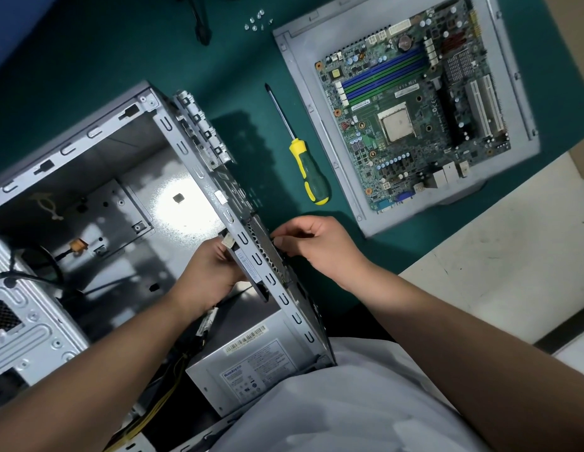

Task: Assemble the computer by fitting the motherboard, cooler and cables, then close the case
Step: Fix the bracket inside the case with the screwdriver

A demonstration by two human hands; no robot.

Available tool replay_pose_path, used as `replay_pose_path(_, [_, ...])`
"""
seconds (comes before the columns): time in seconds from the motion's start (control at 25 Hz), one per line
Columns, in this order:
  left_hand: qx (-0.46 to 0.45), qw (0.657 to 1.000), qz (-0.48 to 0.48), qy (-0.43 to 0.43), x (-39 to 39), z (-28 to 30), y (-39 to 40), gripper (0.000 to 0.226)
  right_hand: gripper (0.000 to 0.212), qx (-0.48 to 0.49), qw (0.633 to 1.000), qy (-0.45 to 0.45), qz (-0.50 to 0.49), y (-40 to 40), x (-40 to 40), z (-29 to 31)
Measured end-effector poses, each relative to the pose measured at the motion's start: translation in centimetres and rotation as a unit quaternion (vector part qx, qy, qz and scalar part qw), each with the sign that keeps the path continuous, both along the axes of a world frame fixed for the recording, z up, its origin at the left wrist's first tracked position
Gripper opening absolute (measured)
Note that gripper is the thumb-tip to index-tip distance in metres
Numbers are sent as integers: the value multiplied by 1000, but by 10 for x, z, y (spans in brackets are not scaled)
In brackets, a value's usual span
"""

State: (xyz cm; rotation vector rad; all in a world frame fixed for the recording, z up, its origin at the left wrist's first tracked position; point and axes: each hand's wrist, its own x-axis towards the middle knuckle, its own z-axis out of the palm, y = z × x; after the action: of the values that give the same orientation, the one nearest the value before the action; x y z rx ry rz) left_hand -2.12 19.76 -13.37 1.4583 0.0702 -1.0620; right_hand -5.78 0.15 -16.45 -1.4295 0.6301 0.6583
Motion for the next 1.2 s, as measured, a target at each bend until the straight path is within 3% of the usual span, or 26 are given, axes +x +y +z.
replay_pose_path(0.28, [10,1000,15,-13,-4,-6,3,54,15,-13,1000,-17,1,2,-3,-3])
replay_pose_path(0.44, [7,1000,17,-15,-3,-6,4,35,11,-13,1000,-3,12,-2,1,0])
replay_pose_path(0.6, [37,999,37,-7,-3,-4,3,43,11,3,1000,10,24,-4,5,4])
replay_pose_path(0.72, [45,998,37,-12,-4,-3,2,29,11,10,1000,13,17,-3,7,5])
replay_pose_path(0.88, [47,998,28,-27,-4,1,1,30,14,35,999,25,4,-2,8,4])
replay_pose_path(1.2, [55,998,19,-24,-5,0,2,23,16,-19,998,-20,54,-2,6,1])
